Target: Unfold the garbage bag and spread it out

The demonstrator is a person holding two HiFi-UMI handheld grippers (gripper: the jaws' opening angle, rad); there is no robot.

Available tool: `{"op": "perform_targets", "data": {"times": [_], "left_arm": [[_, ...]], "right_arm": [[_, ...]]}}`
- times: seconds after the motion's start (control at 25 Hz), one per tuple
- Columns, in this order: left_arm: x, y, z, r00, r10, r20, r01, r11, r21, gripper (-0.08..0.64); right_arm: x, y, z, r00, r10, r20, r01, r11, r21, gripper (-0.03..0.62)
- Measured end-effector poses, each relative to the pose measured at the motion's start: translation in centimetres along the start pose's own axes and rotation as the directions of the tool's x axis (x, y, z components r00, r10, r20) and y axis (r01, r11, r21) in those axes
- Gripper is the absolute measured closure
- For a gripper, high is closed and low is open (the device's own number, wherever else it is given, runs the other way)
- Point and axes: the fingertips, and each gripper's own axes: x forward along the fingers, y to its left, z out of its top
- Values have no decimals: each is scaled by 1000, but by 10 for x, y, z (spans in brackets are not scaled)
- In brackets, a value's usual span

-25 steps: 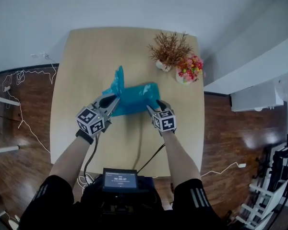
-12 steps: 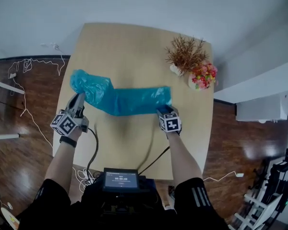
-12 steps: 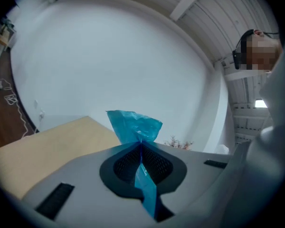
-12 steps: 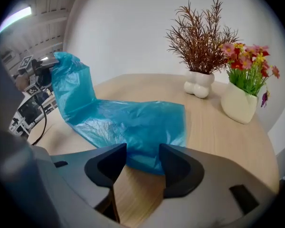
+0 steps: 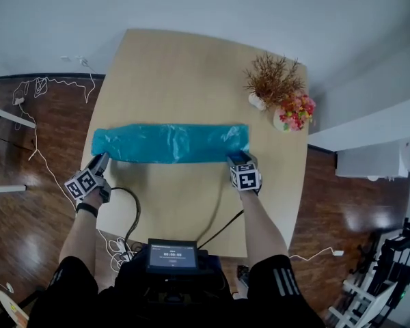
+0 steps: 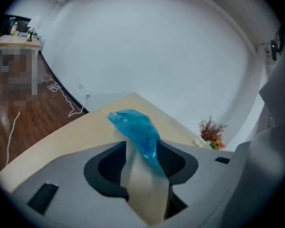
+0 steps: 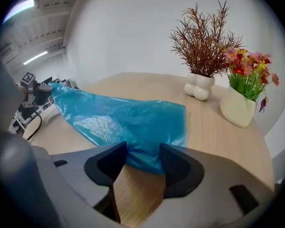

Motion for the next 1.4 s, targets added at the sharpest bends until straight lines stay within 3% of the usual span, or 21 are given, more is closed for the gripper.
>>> {"op": "perform_targets", "data": {"times": [0.12,0.28,0.36,0.52,0.64,0.72,0.88,1.08,1.2,1.32,1.4], "left_arm": [[-11,37,-11,994,103,-39,-104,994,-17,323],[-29,67,4,980,196,28,-196,981,-15,321],[-28,63,8,981,191,32,-192,981,23,321],[-10,26,16,992,123,8,-123,976,178,321],[10,-17,23,999,35,-28,-24,946,325,321],[25,-42,25,998,6,-70,26,897,442,321],[60,-79,20,985,27,-172,91,761,642,321],[113,-112,-2,945,78,-318,209,606,768,334],[135,-142,-22,902,107,-417,303,530,792,343],[158,-149,-58,832,174,-527,426,409,807,344],[172,-145,-79,792,207,-575,485,360,797,344]], "right_arm": [[-5,5,5,1000,-2,17,2,1000,10,349],[-3,4,4,1000,-11,29,11,1000,-7,359],[-4,9,6,999,-9,30,10,1000,-21,385],[-7,18,11,999,-18,28,19,999,-30,452],[-9,18,10,999,-28,30,28,1000,8,459],[-13,17,6,999,-42,26,42,999,9,460],[-28,3,-10,996,-82,34,80,996,50,460],[-51,-9,-34,991,-128,29,124,986,111,460],[-59,-16,-55,989,-148,9,145,979,142,460],[-67,-15,-62,989,-149,6,146,976,164,460],[-67,-13,-65,989,-145,10,141,976,165,460]]}}
